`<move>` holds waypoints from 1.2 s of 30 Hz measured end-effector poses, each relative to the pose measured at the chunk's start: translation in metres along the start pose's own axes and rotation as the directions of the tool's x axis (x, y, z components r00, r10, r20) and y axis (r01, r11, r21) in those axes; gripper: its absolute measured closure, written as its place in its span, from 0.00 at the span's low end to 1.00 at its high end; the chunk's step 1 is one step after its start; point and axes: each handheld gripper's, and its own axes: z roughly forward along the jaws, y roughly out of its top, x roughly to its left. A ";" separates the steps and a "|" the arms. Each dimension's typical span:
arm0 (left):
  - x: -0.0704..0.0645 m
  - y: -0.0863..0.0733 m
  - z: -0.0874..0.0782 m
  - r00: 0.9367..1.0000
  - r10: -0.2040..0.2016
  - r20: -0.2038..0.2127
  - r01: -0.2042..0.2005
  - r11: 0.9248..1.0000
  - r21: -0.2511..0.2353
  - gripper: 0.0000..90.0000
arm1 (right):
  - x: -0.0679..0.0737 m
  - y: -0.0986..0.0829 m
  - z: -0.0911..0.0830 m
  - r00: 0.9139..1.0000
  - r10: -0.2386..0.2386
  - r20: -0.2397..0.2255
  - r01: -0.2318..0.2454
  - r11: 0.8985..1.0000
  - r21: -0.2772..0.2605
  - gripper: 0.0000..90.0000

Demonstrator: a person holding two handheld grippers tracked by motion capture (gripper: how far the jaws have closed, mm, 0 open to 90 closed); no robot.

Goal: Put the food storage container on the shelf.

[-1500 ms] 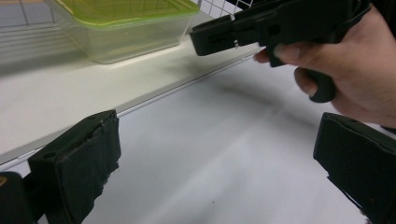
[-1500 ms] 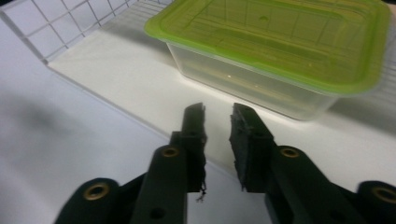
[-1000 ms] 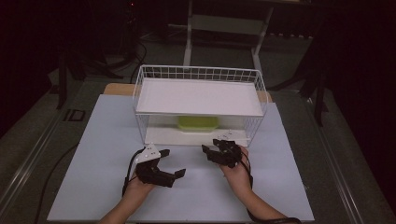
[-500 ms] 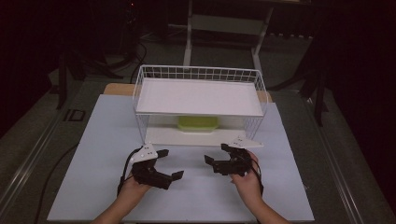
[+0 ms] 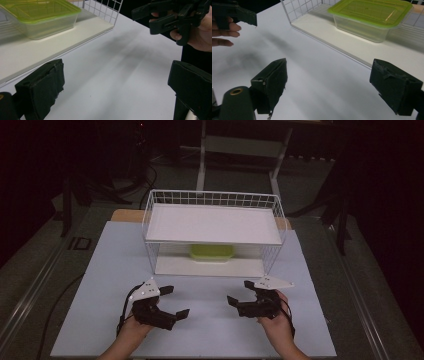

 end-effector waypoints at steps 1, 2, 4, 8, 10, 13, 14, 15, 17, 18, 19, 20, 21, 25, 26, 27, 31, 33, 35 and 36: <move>0.000 -0.001 -0.001 1.000 0.002 0.000 -0.002 1.000 -0.004 0.02 | 0.000 -0.001 -0.002 1.000 0.004 -0.006 -0.004 1.000 0.002 0.16; -0.001 -0.002 -0.003 1.000 0.000 -0.001 0.000 1.000 -0.003 0.02 | 0.000 -0.002 -0.003 1.000 0.006 -0.005 -0.006 1.000 0.004 0.16; -0.001 -0.005 -0.006 1.000 -0.005 -0.006 0.005 1.000 -0.002 0.02 | 0.000 -0.005 -0.006 1.000 0.015 -0.007 -0.015 1.000 0.003 0.16; -0.001 -0.010 -0.012 1.000 -0.011 -0.005 0.011 1.000 0.007 0.02 | 0.000 -0.012 -0.013 1.000 -0.008 -0.006 0.008 1.000 0.020 0.16; -0.002 -0.013 -0.015 1.000 -0.009 -0.006 0.009 1.000 0.010 0.02 | -0.001 -0.014 -0.016 1.000 0.001 -0.012 0.000 1.000 0.022 0.16; -0.002 -0.017 -0.018 1.000 -0.009 -0.002 0.009 1.000 0.013 0.02 | -0.003 -0.020 -0.021 1.000 0.022 -0.017 -0.022 0.999 0.028 0.16; -0.002 -0.018 -0.019 1.000 -0.009 -0.005 0.009 1.000 0.019 0.02 | -0.003 -0.021 -0.023 1.000 0.020 -0.019 -0.020 0.999 0.030 0.16; -0.002 -0.019 -0.020 1.000 -0.002 -0.014 0.002 1.000 0.026 0.02 | -0.003 -0.023 -0.024 1.000 0.017 -0.020 -0.017 0.999 0.035 0.16; -0.001 -0.022 -0.021 1.000 -0.009 -0.016 0.009 1.000 0.025 0.02 | -0.004 -0.026 -0.028 1.000 0.018 -0.023 -0.017 0.999 0.046 0.16; -0.001 -0.023 -0.022 1.000 -0.012 -0.017 0.012 1.000 0.027 0.02 | -0.005 -0.028 -0.029 0.999 0.025 -0.022 -0.024 0.998 0.054 0.16; -0.001 -0.024 -0.022 1.000 -0.013 -0.016 0.014 1.000 0.028 0.02 | -0.007 -0.030 -0.031 0.999 0.028 -0.028 -0.027 0.998 0.060 0.16; -0.001 -0.024 -0.023 1.000 -0.010 -0.015 0.010 0.999 0.034 0.02 | -0.007 -0.032 -0.033 0.999 0.031 -0.026 -0.030 0.998 0.062 0.16; -0.001 -0.025 -0.023 1.000 -0.004 -0.014 0.005 0.999 0.036 0.02 | -0.008 -0.033 -0.035 1.000 0.025 -0.018 -0.024 0.998 0.066 0.16; -0.001 -0.028 -0.025 1.000 0.004 -0.006 -0.004 1.000 0.016 0.02 | -0.012 -0.039 -0.039 1.000 0.008 -0.013 -0.008 0.998 0.059 0.16; -0.001 -0.028 -0.025 1.000 0.008 -0.008 -0.008 1.000 0.014 0.02 | -0.013 -0.040 -0.039 1.000 0.005 -0.015 -0.004 0.998 0.057 0.16; -0.001 -0.029 -0.025 1.000 0.008 -0.007 -0.008 1.000 0.011 0.02 | -0.015 -0.041 -0.040 1.000 0.001 -0.015 0.000 0.999 0.048 0.16; -0.001 -0.031 -0.024 1.000 0.014 -0.007 -0.014 1.000 0.011 0.02 | -0.020 -0.045 -0.043 1.000 -0.016 0.000 0.016 1.000 0.027 0.16; 0.000 -0.032 -0.023 1.000 0.016 -0.008 -0.016 1.000 0.017 0.02 | -0.022 -0.046 -0.043 1.000 -0.028 0.006 0.028 0.999 0.030 0.16; -0.001 -0.033 -0.022 1.000 0.020 -0.012 -0.020 1.000 0.023 0.02 | -0.023 -0.047 -0.043 0.999 -0.040 0.016 0.039 0.999 0.031 0.16; 0.000 -0.033 -0.021 1.000 0.021 -0.014 -0.020 0.999 0.026 0.02 | -0.025 -0.049 -0.042 0.999 -0.037 0.014 0.036 0.999 0.029 0.16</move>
